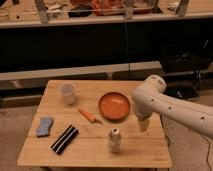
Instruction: Knock the bottle over
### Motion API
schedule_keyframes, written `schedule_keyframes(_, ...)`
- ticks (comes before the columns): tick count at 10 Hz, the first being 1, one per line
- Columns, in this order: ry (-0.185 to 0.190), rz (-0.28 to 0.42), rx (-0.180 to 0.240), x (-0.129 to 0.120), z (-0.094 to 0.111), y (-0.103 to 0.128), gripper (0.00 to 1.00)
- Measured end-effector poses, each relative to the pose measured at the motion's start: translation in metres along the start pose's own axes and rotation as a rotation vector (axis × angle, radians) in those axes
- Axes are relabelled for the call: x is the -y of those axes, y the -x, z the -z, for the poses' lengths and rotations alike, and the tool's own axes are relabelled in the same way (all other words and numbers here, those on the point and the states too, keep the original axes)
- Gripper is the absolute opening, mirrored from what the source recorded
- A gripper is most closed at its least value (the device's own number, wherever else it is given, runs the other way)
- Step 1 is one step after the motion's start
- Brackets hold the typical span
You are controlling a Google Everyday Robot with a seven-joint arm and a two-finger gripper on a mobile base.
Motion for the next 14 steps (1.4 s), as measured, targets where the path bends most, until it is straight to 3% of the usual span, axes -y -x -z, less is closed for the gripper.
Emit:
schedule_keyframes(7, 0.005, 0.114, 0.028, -0.003, -0.01, 0.03, 0.8)
schedule_keyframes(10, 0.007, 0.151, 0.036, -0.003, -0.012, 0.041, 0.71)
schedule_keyframes(12, 0.009, 0.178, 0.042, -0.004, -0.014, 0.048, 0.79)
schedule_keyframes(13, 0.008, 0.191, 0.045, -0.003, -0.014, 0.053, 0.77)
schedule_keyframes(14, 0.006, 0.212, 0.049, -0.002, -0.015, 0.061, 0.67)
